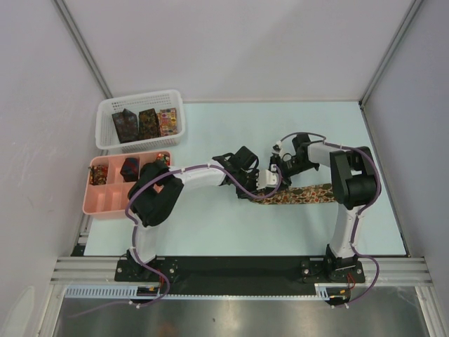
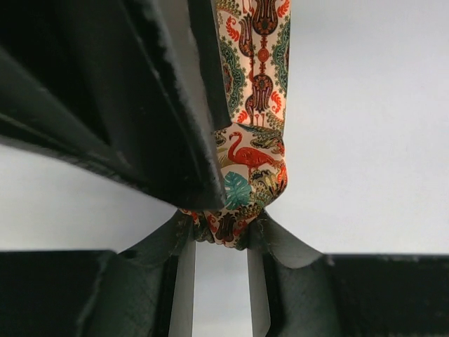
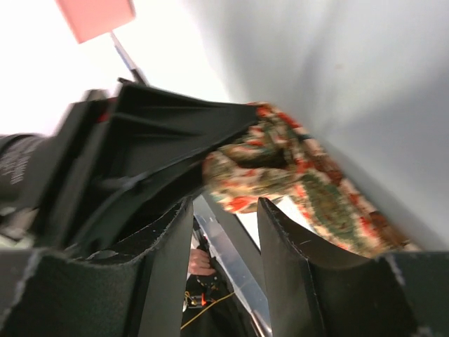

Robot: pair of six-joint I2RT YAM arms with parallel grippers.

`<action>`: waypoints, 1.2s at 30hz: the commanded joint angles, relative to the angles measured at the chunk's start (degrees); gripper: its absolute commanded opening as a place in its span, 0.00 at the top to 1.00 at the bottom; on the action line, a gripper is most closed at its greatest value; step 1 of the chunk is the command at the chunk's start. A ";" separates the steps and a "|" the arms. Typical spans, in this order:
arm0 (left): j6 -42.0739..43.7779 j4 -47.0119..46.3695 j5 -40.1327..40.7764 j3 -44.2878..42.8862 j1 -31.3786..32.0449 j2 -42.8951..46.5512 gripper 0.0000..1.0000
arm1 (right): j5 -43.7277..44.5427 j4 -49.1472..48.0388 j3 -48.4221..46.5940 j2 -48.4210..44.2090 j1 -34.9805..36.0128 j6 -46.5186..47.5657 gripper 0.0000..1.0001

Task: Roll the ties
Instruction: Roll the tie at the center of the board.

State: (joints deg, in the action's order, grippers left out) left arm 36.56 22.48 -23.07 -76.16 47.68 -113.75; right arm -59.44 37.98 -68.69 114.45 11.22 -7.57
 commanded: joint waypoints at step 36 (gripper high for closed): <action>-8.96 -13.60 -12.59 6.29 -2.68 6.00 0.04 | 18.74 2.19 2.50 6.39 -2.70 5.64 1.00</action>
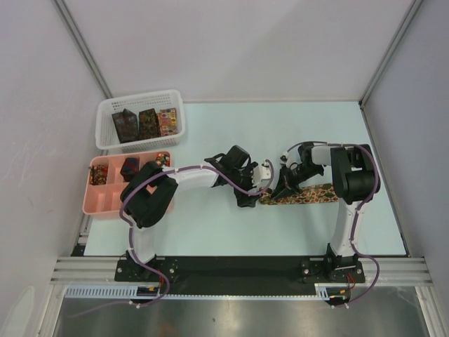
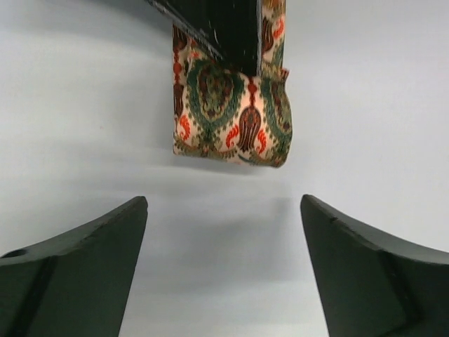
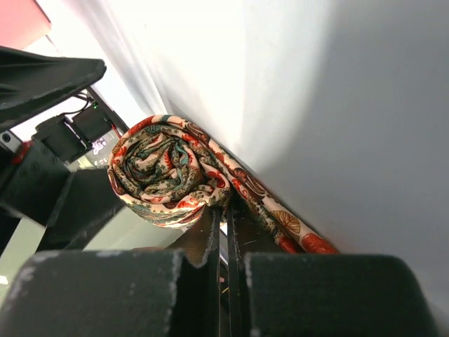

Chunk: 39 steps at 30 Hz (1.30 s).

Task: Roll the ties
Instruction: Roll the tie at the center of the board.

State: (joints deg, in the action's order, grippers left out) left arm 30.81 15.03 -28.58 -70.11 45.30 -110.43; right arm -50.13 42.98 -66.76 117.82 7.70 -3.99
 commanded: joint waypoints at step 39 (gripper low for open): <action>6.29 6.42 3.71 -2.66 -0.38 -3.82 0.86 | 6.77 8.18 -11.03 3.20 -3.05 9.00 0.66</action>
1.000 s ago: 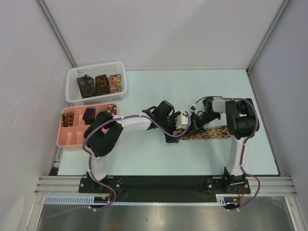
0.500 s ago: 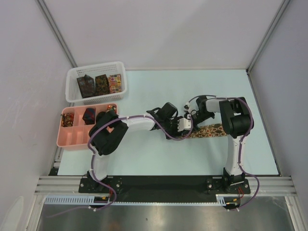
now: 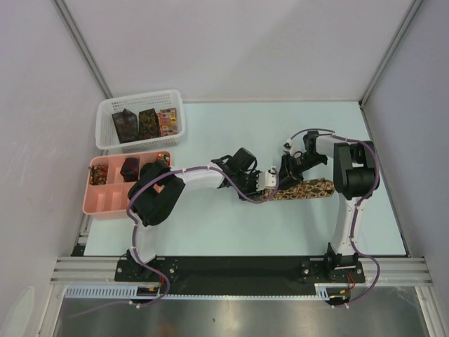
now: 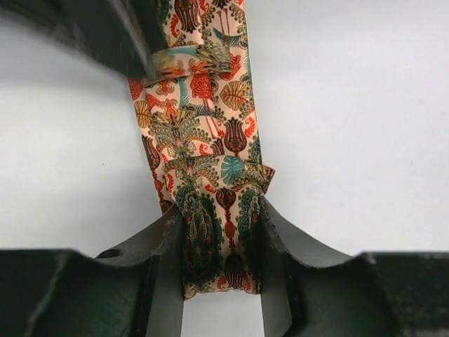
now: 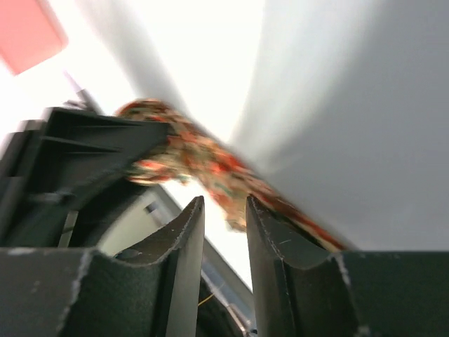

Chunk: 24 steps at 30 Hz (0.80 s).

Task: Roll the ties
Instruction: Roll the tie at the center of the board.

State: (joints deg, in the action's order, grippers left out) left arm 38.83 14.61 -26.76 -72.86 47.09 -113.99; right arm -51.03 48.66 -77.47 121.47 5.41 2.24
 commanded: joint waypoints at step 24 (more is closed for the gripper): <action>-3.85 15.53 0.30 -1.23 -3.94 2.55 0.73 | 1.22 -1.54 2.41 -4.39 1.18 -1.97 0.67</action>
State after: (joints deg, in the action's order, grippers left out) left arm 34.13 21.12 -30.37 -73.43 43.38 -112.84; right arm -46.44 50.59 -76.01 120.75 6.72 -0.40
